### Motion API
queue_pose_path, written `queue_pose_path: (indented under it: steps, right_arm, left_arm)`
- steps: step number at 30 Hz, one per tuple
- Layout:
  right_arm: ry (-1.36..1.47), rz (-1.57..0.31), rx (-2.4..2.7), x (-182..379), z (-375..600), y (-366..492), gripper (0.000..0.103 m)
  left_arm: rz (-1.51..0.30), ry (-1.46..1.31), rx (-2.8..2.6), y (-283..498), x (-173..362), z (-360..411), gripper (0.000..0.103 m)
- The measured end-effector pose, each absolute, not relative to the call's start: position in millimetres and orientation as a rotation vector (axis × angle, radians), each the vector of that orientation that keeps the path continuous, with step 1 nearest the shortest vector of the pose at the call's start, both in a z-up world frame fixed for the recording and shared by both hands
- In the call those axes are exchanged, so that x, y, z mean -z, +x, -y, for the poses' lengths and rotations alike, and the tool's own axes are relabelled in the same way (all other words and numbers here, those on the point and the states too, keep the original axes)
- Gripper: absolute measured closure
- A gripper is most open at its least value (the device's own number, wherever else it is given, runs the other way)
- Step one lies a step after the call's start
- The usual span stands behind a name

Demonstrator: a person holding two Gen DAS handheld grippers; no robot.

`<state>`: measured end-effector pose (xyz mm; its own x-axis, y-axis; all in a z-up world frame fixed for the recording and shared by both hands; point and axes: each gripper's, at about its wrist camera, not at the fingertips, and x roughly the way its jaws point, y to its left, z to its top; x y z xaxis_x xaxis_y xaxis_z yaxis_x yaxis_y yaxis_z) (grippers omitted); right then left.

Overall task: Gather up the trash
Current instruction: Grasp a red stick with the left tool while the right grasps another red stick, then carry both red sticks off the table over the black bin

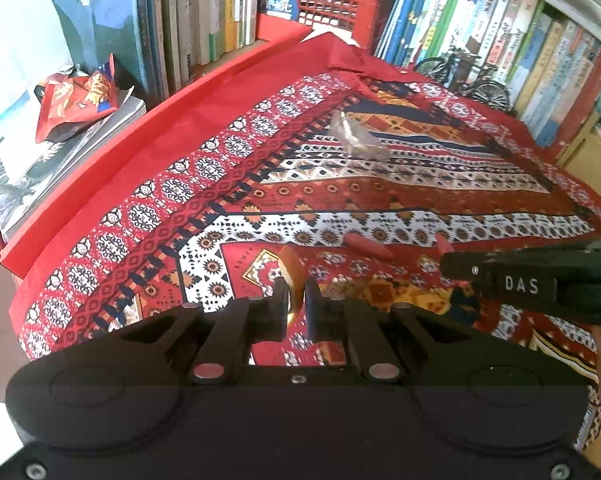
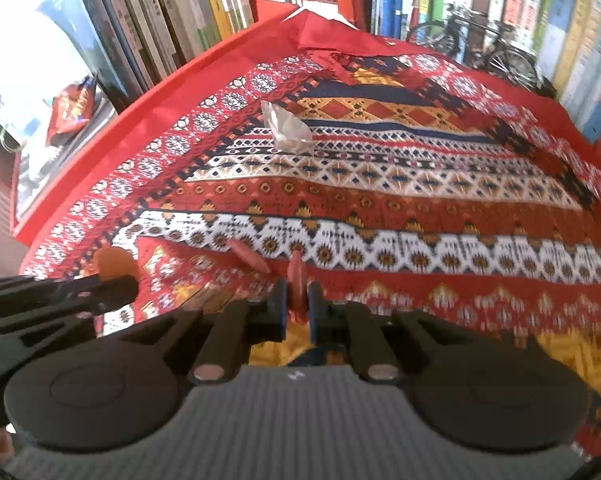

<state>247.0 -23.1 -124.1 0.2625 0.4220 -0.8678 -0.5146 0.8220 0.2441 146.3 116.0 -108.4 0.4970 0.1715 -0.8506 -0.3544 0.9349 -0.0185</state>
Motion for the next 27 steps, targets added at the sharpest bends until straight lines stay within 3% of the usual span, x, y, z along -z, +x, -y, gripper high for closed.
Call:
queue_pose_path:
  steps: [27]
  right_arm:
    - [-0.018, -1.117, -0.586, 58, 44, 65, 0.089]
  left_arm:
    - [-0.975, -0.231, -0.24, -33, 53, -99, 0.095]
